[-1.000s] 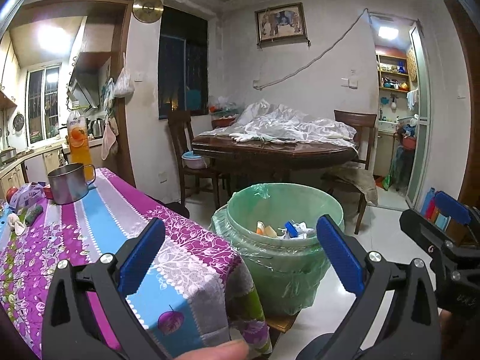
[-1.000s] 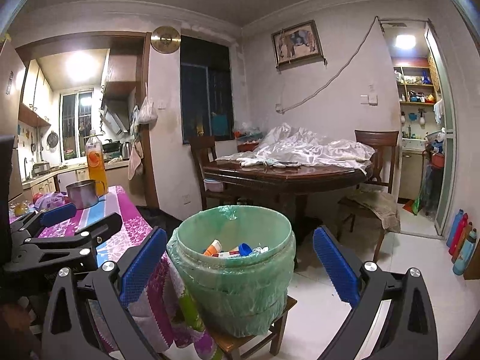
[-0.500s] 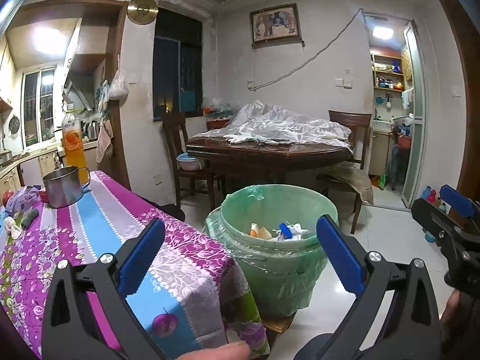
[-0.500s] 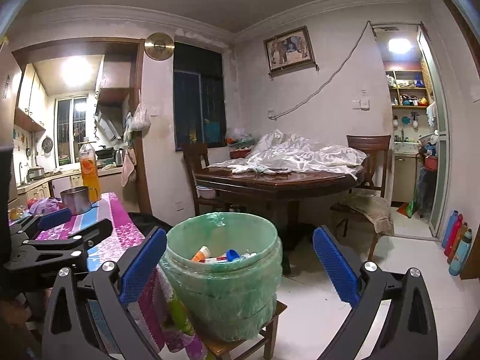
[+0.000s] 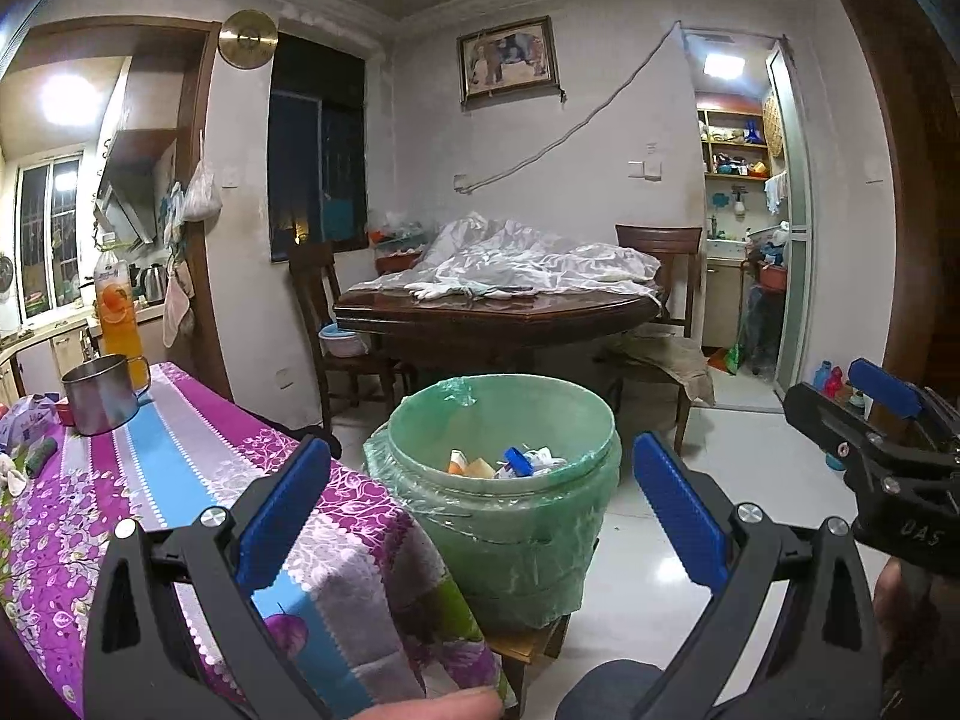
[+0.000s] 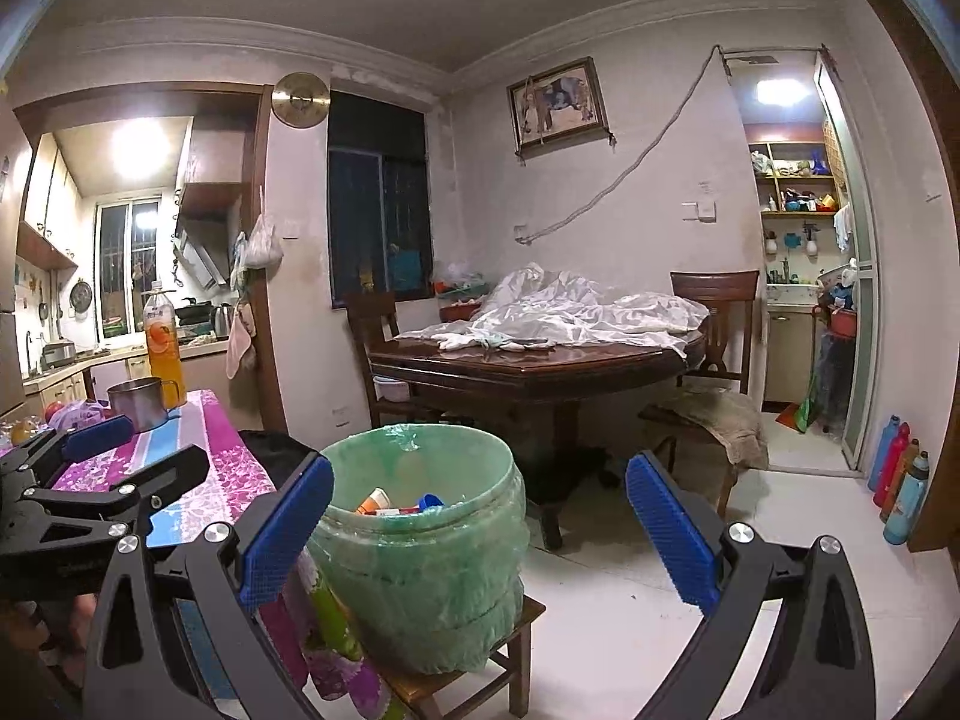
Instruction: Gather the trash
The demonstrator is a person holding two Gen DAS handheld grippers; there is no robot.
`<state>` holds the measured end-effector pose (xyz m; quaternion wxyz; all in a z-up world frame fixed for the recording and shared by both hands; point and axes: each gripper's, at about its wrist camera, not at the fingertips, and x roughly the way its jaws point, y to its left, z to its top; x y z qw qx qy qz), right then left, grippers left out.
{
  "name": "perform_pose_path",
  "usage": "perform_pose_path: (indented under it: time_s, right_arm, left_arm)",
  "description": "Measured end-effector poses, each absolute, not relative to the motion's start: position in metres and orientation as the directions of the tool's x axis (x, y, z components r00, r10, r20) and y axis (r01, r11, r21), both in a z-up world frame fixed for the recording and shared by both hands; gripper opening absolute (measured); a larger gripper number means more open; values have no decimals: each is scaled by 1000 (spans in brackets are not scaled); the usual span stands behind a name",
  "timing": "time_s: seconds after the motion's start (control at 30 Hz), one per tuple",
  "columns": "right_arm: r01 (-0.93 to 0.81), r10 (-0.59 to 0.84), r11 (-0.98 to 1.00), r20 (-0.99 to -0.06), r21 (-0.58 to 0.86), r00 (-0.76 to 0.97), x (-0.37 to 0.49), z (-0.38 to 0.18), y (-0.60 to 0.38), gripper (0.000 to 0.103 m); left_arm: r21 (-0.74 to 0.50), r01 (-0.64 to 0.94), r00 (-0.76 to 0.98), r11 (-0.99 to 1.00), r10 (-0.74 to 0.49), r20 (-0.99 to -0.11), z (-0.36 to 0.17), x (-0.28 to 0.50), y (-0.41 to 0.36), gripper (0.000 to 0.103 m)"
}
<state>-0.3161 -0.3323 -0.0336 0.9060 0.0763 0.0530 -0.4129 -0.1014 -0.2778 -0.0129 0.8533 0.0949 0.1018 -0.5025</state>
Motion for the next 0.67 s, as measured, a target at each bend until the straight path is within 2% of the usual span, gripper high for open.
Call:
perform_pose_path:
  time_s: [0.3,0.5,0.67]
  right_arm:
    - [755,-740,649,-148,97,656,-327,-34,-326,98]
    - [755,-741,649,-143,96,656,-328,-31,-323,98]
    - [752,-739,653,-141,93,659,-327,-27,-321,98]
  left_arm:
    - [63,884,462,462,-847,-263,-10,-107,-277,97]
    - [56,872,478,487,-818,-320,-11,-99,-286,97]
    - [62,869,483,491,-815,-319,-10,-100,-285,97]
